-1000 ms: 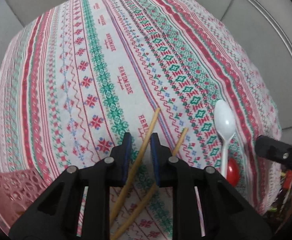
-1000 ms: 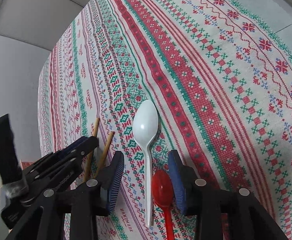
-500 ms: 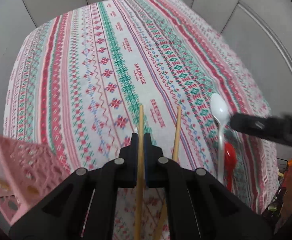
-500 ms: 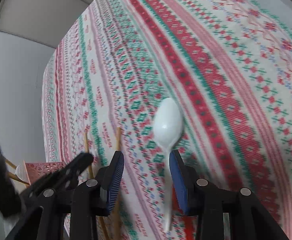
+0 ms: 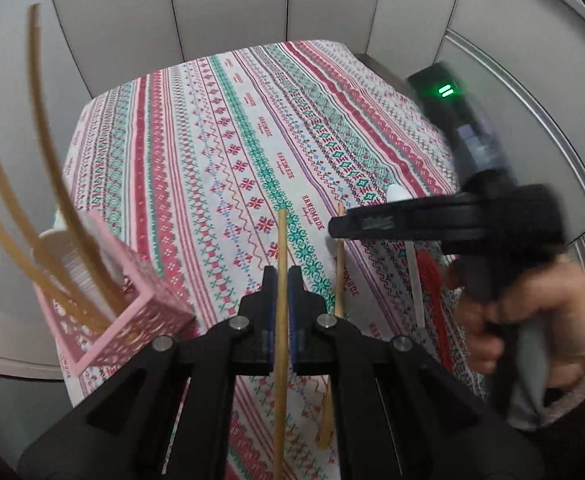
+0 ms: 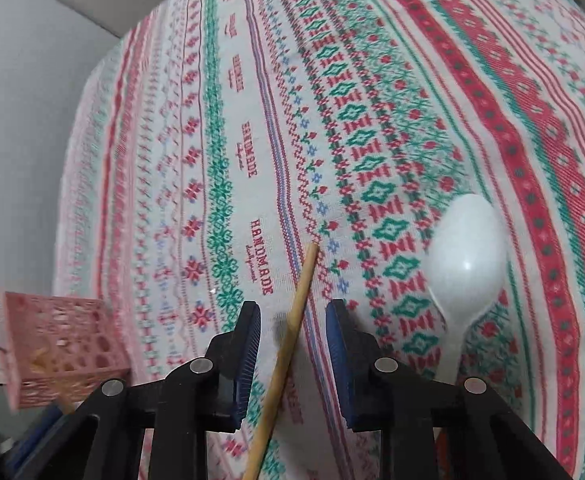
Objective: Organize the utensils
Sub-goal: 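Grasp the last bamboo chopstick with the right tool while the left tool holds its chopstick, then lower both chopsticks into the pink caddy and open both tools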
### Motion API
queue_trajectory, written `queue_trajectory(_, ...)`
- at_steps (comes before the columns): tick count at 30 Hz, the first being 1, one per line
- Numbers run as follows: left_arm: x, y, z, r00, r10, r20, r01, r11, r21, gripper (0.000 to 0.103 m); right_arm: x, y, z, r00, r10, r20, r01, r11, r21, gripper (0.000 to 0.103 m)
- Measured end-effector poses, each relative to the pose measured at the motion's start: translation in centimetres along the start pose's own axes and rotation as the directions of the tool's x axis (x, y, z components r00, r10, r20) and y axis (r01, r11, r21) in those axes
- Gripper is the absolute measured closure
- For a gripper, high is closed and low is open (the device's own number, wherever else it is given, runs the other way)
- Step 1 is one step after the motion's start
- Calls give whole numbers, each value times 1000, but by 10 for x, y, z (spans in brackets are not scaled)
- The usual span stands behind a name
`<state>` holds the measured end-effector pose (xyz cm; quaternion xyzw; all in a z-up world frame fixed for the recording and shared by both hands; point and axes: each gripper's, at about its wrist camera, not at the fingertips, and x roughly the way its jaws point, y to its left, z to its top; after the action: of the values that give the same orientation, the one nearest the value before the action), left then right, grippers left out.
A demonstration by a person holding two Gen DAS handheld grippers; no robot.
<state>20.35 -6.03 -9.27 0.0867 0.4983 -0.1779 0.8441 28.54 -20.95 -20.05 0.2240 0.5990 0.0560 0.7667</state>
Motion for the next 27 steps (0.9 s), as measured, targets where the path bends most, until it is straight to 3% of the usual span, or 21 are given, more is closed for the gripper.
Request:
queue_trajectory(4, -9, 7, -3, 1000, -3, 13, 3, 1000, -10, 97, 7, 16, -1, 995, -98, 33, 100, 991, -90, 78)
queue_trajectory(6, -14, 9, -6, 1000, -5, 19, 5, 1000, -16, 97, 11, 27, -5, 982, -176, 66, 185, 969, -165, 91)
queue_trajectory(9, -22, 16, -11, 1000, -9, 24, 10, 1000, -29, 97, 11, 29, -8, 977, -195, 86, 209, 956, -204, 96)
queue_trajectory(14, -38, 33, -18, 998, -24, 51, 28, 997, -77, 97, 3, 26, -11, 988, -129, 89, 146, 964, -221, 98)
queue_trajectory(21, -69, 54, -25, 991, -46, 124, 63, 988, -139, 97, -44, 46, -29, 984, -58, 168, 106, 950, -292, 98)
queue_trajectory(27, -107, 65, -24, 970, -52, 236, 92, 983, -162, 97, -88, 60, -44, 972, 9, 234, 66, 949, -309, 98)
